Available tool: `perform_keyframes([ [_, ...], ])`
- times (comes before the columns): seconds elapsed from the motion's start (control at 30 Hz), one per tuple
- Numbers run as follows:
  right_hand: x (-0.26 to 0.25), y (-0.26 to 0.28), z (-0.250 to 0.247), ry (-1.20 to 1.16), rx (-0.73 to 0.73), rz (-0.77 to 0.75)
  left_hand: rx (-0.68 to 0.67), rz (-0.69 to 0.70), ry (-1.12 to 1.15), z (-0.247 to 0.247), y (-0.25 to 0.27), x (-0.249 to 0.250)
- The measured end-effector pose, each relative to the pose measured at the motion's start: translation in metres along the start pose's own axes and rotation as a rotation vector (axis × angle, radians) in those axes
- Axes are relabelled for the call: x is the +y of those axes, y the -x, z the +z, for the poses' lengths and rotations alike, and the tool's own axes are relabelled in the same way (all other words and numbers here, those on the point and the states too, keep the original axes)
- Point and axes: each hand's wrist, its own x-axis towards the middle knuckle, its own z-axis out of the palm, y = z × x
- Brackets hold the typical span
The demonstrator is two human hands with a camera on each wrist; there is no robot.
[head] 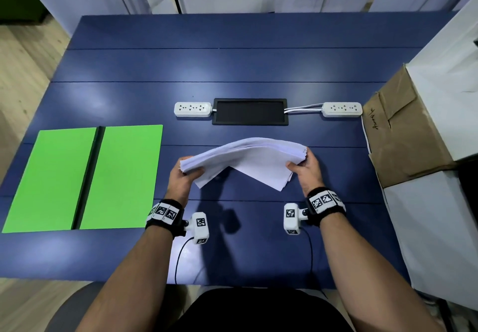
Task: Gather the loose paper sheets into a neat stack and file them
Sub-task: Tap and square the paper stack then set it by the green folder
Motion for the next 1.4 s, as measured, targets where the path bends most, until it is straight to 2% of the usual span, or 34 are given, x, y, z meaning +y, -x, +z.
perform_keyframes([
  [0.17,0.013,-0.001,0.01,0.057,-0.015,0.078,-0.011,-0.058,-0.028,0.012,-0.002,-0.008],
  [0.37,0.006,-0.001,0.007,0.093,0.046,-0.095,0.006,-0.138,0.133,0.011,0.003,0.004],
  [0.47,0.003,0.0,-0.005,0.1,0.029,-0.138,-0.038,-0.177,0.105,-0.008,0.004,0.0],
  [0.57,0.01,-0.001,-0.014,0.036,-0.021,-0.058,-0.064,-0.207,0.055,-0.018,0.009,-0.005],
  [0.7,0.029,0.001,-0.008,0.038,-0.058,0.092,-0.125,-0.113,-0.03,-0.005,0.018,-0.004],
  [0.83,0.035,0.001,-0.002,0.073,0.034,0.129,-0.074,-0.067,-0.103,0.005,0.021,-0.014],
  [0.93,0.043,0.002,-0.007,0.1,0.002,0.153,-0.045,-0.101,-0.101,0.001,0.021,-0.019],
  [1.03,0.044,0.008,-0.006,0.183,0.051,0.102,-0.09,-0.09,-0.12,0.002,0.023,-0.018],
  [1.13,0.031,0.011,-0.003,0.242,0.113,-0.017,-0.026,-0.226,0.019,-0.001,0.02,-0.015],
  [1.2,0.027,0.013,-0.003,0.274,0.129,-0.082,-0.027,-0.233,0.034,-0.003,0.017,-0.015],
  [1.4,0.028,0.035,0.001,0.196,0.103,-0.031,-0.088,-0.159,0.082,0.001,0.027,-0.006],
])
